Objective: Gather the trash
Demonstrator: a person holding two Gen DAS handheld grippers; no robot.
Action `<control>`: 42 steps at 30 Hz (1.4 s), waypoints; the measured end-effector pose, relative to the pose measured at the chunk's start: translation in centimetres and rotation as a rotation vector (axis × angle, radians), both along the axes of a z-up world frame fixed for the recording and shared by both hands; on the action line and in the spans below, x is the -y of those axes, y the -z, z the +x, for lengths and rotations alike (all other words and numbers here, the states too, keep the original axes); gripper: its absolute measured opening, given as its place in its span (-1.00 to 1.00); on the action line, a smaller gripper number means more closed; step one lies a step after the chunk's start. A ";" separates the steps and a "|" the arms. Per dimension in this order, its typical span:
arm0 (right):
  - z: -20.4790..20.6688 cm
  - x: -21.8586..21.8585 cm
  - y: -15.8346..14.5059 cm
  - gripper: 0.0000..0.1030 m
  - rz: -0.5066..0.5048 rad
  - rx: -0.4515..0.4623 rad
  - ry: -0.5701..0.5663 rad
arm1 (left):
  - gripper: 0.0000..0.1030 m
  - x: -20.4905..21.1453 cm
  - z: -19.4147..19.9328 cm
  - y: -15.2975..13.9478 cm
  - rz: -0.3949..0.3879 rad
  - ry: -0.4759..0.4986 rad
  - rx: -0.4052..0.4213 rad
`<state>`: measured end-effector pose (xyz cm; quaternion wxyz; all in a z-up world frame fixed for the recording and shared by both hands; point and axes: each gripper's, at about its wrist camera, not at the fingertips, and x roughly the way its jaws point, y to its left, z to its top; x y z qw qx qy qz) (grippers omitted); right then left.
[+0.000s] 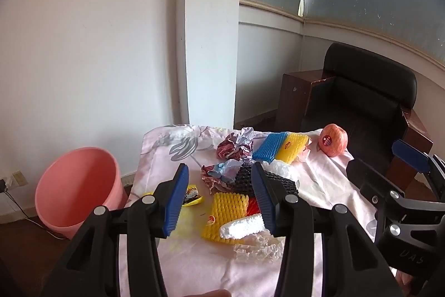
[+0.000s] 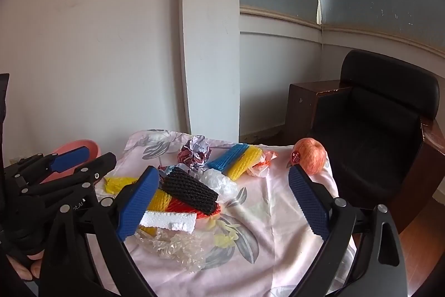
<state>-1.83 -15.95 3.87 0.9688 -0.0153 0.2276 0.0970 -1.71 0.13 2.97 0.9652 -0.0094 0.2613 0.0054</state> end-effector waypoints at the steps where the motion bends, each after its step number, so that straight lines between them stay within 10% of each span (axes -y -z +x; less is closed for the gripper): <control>1: -0.2 0.1 0.0 0.85 0.000 0.003 -0.001 | -0.10 0.0 0.1 -0.1 0.000 0.000 0.000; 42: -1.0 0.2 0.6 0.85 -0.007 0.034 0.007 | -0.10 -0.1 -0.8 0.5 -0.014 -0.008 0.021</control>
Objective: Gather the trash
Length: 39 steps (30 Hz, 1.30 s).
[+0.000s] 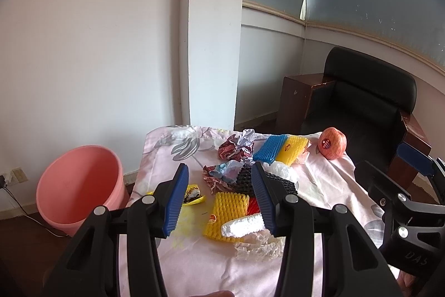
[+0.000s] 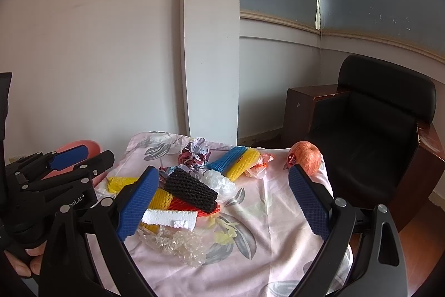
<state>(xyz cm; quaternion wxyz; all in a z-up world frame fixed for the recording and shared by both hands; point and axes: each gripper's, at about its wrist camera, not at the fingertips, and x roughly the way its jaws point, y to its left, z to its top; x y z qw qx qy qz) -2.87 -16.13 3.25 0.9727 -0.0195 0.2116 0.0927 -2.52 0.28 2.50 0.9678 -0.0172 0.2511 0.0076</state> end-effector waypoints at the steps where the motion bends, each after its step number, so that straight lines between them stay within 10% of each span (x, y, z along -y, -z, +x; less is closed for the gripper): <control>1: 0.1 0.0 0.0 0.85 -0.001 -0.001 0.001 | -0.10 0.0 0.1 0.1 0.000 0.001 -0.002; 39: 4.2 2.0 4.3 0.80 0.069 -0.131 0.014 | -0.06 -7.9 1.9 3.6 0.001 0.107 -0.107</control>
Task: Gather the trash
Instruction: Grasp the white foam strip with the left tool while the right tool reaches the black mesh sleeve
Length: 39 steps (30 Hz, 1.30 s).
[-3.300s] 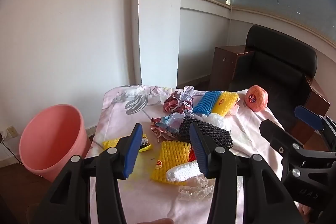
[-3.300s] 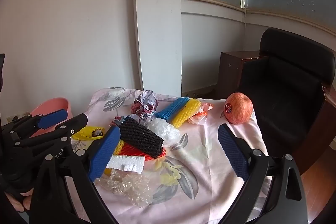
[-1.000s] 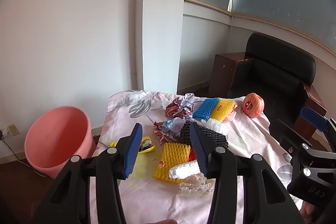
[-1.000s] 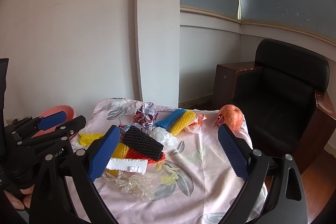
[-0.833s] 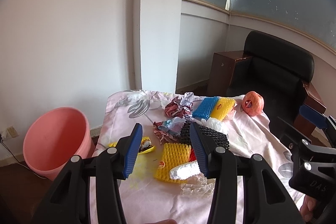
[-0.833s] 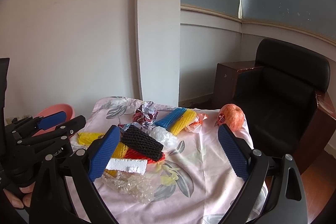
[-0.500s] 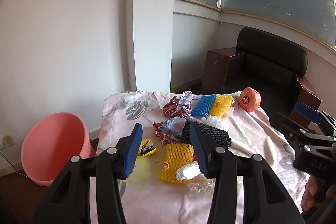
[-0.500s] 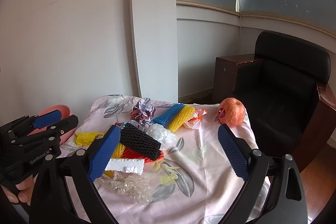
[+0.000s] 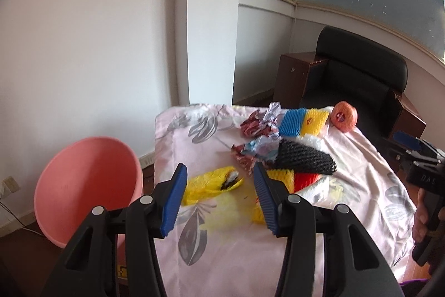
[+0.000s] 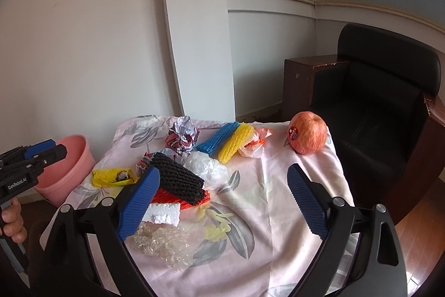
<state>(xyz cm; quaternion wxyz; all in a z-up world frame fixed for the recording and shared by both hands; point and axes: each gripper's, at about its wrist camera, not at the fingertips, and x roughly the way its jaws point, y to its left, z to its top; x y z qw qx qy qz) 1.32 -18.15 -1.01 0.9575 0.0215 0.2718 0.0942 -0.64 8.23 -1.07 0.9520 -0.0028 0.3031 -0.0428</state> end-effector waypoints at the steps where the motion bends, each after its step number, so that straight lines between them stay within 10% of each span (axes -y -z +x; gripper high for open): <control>1: 0.1 0.0 0.2 0.79 0.002 -0.006 -0.005 | -0.06 -0.1 0.0 0.6 0.001 0.000 -0.016; 14: 2.0 -0.9 2.8 0.39 0.028 -0.121 -0.119 | -0.10 -0.2 2.9 4.6 0.050 0.083 -0.125; 23: 3.6 -0.4 3.9 0.33 0.054 -0.178 -0.117 | -0.16 4.3 4.1 3.0 -0.164 0.321 -0.172; 31: 4.4 0.0 4.8 0.27 0.066 -0.211 -0.134 | -0.16 6.8 4.5 5.8 -0.065 0.359 -0.248; 39: 4.7 -0.4 5.3 0.27 0.074 -0.229 -0.163 | -0.76 6.3 4.2 6.3 -0.114 0.380 -0.269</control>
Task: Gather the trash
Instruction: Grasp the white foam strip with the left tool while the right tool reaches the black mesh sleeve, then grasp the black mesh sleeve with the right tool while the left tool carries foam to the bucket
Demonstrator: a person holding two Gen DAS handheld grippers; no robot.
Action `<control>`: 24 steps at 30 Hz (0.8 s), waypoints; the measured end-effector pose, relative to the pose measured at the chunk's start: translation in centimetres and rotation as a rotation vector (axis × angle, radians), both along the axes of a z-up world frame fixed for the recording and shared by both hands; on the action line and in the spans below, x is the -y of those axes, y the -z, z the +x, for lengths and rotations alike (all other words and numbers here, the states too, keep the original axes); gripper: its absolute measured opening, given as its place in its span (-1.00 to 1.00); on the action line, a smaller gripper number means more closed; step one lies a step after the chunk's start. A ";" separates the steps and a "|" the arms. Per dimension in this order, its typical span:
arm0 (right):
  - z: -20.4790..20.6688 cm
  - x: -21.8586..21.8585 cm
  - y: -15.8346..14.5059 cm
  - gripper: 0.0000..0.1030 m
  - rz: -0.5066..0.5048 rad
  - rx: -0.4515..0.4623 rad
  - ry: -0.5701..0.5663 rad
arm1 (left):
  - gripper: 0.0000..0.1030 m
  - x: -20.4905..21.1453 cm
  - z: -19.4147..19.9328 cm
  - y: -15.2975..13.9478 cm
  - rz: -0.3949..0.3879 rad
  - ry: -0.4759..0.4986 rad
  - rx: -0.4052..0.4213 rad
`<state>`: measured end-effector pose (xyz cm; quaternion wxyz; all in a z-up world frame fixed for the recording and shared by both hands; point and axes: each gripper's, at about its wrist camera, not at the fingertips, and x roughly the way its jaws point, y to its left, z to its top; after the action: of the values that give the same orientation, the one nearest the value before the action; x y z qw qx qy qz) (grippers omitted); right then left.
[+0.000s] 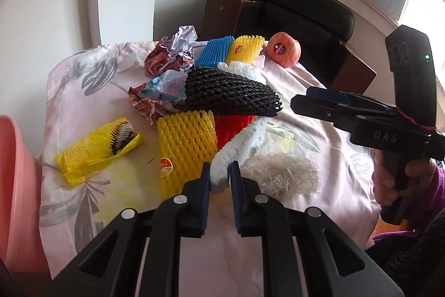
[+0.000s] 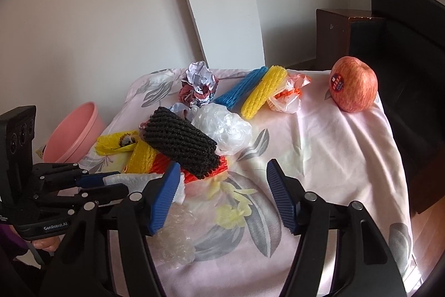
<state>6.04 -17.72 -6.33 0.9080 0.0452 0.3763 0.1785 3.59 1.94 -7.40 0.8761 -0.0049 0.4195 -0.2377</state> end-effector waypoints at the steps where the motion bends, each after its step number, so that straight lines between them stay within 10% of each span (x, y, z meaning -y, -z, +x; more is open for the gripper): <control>1: 0.0 -0.1 0.0 0.27 0.003 -0.002 -0.003 | -0.76 -0.1 -0.3 -0.2 -0.005 0.002 0.006; 12: 1.4 -2.5 0.6 0.27 0.023 -0.026 -0.067 | -0.76 -2.4 -2.8 -1.9 -0.027 -0.050 0.037; 24: 1.8 -4.1 1.2 -0.74 0.006 -0.068 -0.085 | -0.76 -4.6 -4.4 -3.4 -0.064 -0.117 0.093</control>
<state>7.86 -13.66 -7.53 0.8862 0.0381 0.4078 0.2165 -0.80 6.58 -4.01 0.9065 -0.0461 0.3694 -0.1992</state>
